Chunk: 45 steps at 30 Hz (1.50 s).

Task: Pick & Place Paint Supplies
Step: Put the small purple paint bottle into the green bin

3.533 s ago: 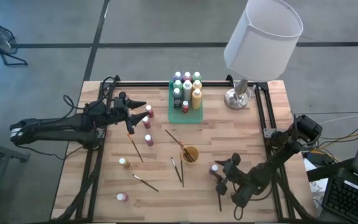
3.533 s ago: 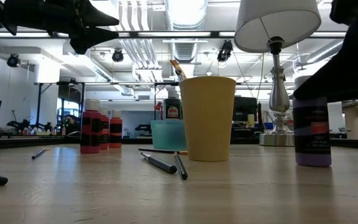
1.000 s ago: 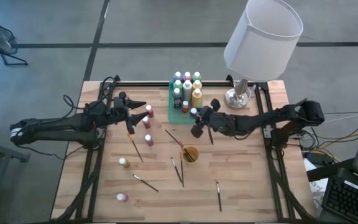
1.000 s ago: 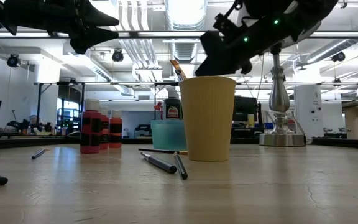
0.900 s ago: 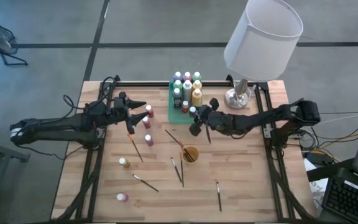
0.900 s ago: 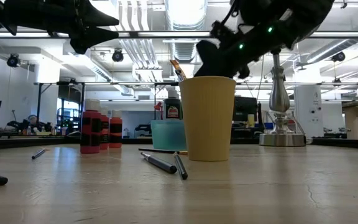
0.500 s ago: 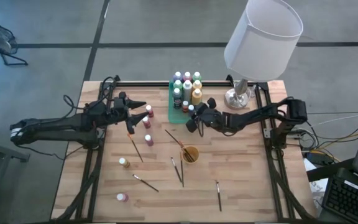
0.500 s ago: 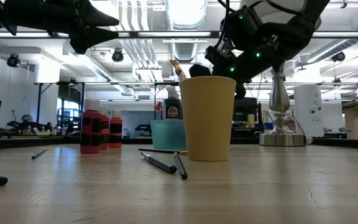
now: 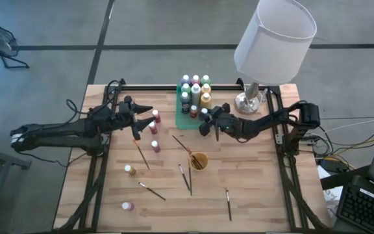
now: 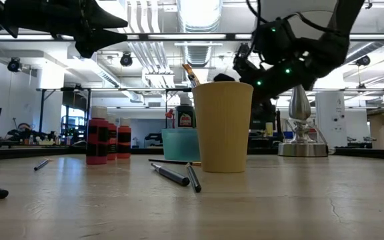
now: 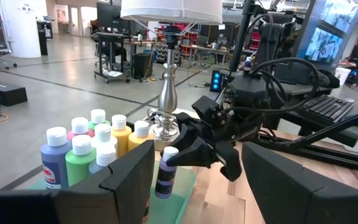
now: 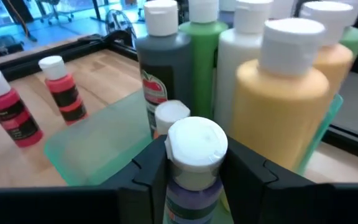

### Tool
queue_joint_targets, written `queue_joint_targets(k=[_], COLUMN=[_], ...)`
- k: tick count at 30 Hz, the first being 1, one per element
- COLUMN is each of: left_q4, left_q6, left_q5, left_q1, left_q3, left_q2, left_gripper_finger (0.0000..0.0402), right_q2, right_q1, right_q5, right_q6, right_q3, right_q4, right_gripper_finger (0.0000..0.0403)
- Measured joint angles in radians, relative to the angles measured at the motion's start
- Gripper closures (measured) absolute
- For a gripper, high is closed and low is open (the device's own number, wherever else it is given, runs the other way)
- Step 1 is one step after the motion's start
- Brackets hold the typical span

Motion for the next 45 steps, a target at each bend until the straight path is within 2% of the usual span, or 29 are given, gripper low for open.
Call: queue_joint_targets(k=[7, 17, 27, 36, 45], left_q4=[0.001, 0.002, 0.002, 0.003, 0.003], left_q6=[0.0, 0.005, 0.005, 0.005, 0.005], left_q5=[0.0, 0.0, 0.0, -0.004, -0.004], left_q1=[0.0, 0.0, 0.0, 0.0, 0.0], left_q3=[0.0, 0.0, 0.0, 0.0, 0.0], left_q2=[0.0, 0.0, 0.0, 0.0, 0.0], left_gripper_finger=[0.0154, 0.0154, 0.0154, 0.0154, 0.0154], right_q2=[0.0, 0.06, 0.102, 0.109, 0.109], right_q1=[-0.009, -0.015, -0.048, -0.046, -0.046], right_q5=[-0.038, -0.045, 0.029, -0.025, -0.028], right_q6=[-0.011, -0.001, 0.107, 0.069, 0.07], right_q3=[-0.03, 0.016, 0.032, 0.047, 0.049], right_q4=[0.04, 0.035, -0.001, 0.0, 0.0], right_gripper_finger=[0.0287, 0.0285, 0.0288, 0.0291, 0.0288])
